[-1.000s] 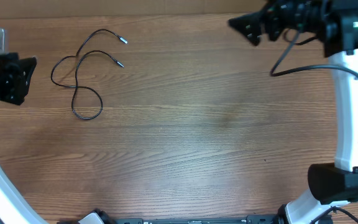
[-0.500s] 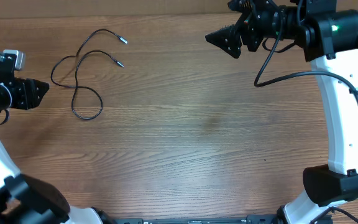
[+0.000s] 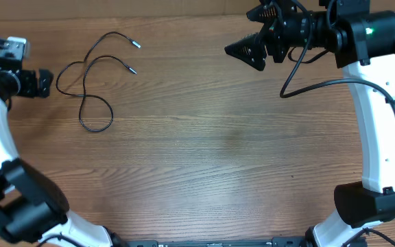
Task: Untangle cables
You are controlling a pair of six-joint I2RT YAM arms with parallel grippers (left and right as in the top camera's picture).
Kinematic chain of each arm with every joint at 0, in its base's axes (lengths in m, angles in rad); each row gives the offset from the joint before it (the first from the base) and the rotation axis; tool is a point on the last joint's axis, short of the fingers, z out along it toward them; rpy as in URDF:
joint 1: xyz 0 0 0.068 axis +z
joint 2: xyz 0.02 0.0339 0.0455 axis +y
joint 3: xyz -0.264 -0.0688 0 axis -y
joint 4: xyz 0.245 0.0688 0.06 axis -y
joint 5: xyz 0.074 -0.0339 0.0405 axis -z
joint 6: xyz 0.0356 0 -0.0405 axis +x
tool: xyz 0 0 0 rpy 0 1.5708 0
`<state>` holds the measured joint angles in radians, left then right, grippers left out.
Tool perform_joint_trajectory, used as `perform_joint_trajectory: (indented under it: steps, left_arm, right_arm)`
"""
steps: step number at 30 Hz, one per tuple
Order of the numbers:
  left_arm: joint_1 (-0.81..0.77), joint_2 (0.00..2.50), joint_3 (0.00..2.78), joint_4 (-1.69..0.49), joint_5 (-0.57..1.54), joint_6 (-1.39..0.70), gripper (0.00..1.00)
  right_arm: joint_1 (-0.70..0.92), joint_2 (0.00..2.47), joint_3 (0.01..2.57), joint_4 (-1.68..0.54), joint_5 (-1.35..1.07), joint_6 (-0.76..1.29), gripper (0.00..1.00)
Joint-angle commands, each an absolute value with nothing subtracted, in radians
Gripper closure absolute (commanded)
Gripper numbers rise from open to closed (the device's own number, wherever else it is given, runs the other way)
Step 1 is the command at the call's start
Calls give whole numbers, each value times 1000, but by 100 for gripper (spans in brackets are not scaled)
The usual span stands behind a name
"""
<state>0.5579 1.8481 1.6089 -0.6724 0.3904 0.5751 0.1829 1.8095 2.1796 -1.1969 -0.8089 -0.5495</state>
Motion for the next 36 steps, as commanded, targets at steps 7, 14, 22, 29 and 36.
perform_joint_trajectory:
  steps: [7,14,22,29,36]
  left_arm:
    - [454,2036,1605,-559,393,548,0]
    - [414,2138,1605,-507,389,554,73]
    - [413,2124,1621,-474,391,403,96]
    - [410,1996,1670,-512,613,282,96]
    - [409,1779,1752,-528,1016,148,96]
  right_arm:
    - [191,1808,2186,-1221,-836,-548,0]
    - [191,1808,2185,-1243,-836,-548,0]
    - [191,1809,2178,-1271,-724,-555,0]
    - [191,1810,2167,-1301,-842,-623,0]
    - [191,1810,2167,-1408,-932,-1062,0]
